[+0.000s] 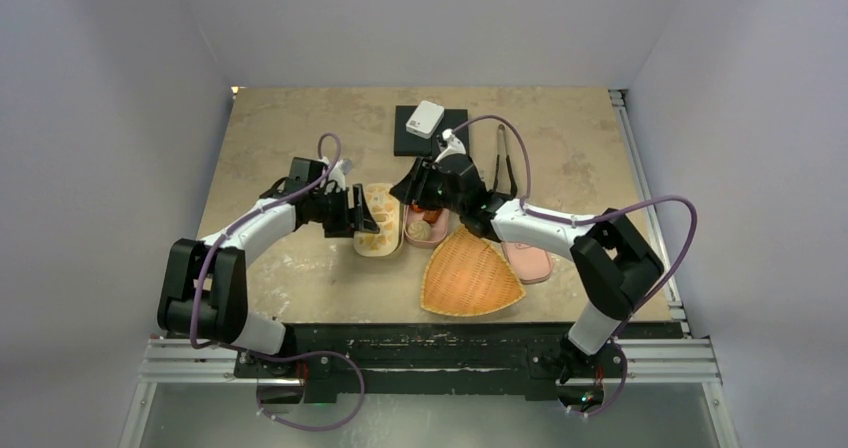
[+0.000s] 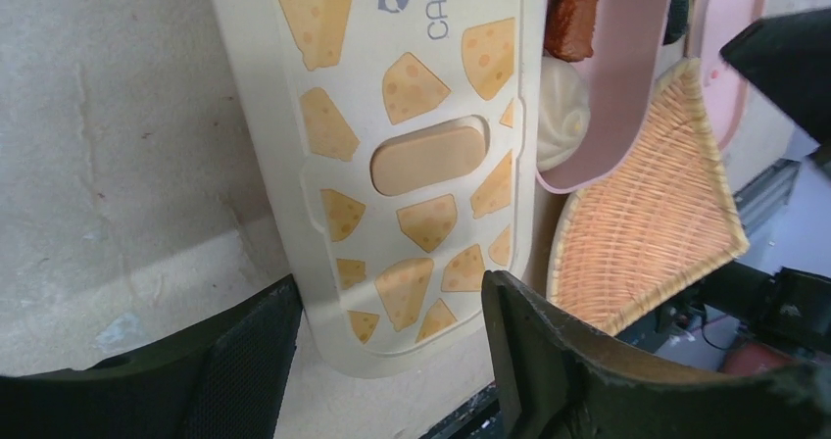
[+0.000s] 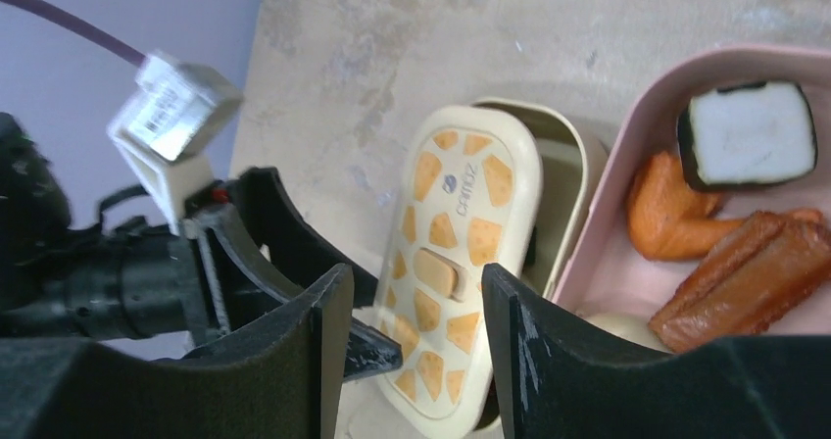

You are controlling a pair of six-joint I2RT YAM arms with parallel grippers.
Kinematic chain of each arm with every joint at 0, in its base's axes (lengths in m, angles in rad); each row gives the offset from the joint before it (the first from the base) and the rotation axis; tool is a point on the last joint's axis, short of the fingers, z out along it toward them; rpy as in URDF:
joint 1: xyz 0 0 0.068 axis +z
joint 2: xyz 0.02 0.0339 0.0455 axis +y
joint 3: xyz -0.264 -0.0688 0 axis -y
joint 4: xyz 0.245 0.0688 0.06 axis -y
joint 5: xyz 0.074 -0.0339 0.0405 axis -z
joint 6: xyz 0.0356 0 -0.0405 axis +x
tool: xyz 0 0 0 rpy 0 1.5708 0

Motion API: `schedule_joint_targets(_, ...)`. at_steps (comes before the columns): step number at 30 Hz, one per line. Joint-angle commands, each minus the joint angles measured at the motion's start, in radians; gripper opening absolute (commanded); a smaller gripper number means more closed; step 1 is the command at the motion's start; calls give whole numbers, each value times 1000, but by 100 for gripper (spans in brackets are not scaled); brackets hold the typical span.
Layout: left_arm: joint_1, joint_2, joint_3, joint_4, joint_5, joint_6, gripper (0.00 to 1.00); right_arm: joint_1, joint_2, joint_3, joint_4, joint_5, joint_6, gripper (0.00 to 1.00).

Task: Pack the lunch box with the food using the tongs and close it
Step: Close the box lid on the packing box.

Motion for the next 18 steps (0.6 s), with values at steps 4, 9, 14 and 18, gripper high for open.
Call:
schedule_joint_targets(4, -15, -28, 65, -52, -192, 52, 66, 52, 22, 16, -75, 56, -15, 51)
schedule_joint_targets(9, -15, -32, 69, -43, -213, 68, 66, 83, 53, 19, -104, 82, -2, 46)
schedule_joint_targets(14, -15, -20, 69, -28, -208, 80, 55, 107, 89, 53, -141, 108, 1, 44)
schedule_joint_targets(18, -16, -11, 68, -14, -185, 87, 50, 114, 108, 64, -165, 138, 3, 42)
